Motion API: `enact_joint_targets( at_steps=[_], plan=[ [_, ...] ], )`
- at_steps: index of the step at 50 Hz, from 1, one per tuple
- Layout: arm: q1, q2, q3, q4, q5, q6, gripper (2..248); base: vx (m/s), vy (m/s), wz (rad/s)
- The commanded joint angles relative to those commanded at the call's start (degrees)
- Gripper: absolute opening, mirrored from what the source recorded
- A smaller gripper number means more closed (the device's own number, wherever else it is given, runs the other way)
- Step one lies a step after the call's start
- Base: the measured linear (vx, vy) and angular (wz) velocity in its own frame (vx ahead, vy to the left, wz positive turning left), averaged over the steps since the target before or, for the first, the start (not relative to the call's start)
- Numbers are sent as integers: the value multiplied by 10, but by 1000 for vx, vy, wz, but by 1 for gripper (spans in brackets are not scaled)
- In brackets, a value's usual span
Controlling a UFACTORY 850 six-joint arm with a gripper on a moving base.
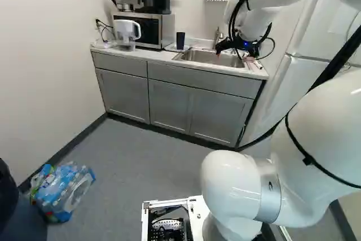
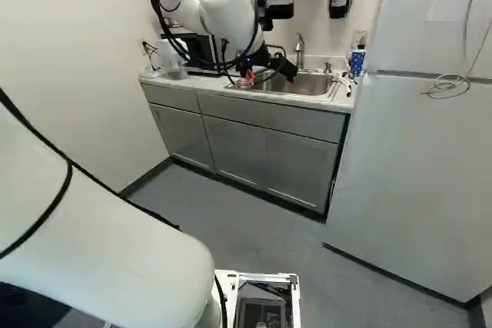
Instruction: Rinse the cup and place it in the tray
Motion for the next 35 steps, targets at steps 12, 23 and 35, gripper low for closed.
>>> enact_joint_targets(
  at_steps=[12, 23, 35],
  plan=[
    [17, 3, 42, -1, 59, 0, 247, 0, 0, 0],
    [35, 6, 85, -3, 121, 0, 247, 0, 0, 0],
    [57, 10, 139, -4, 197, 0, 247, 0, 0, 0]
  ],
)
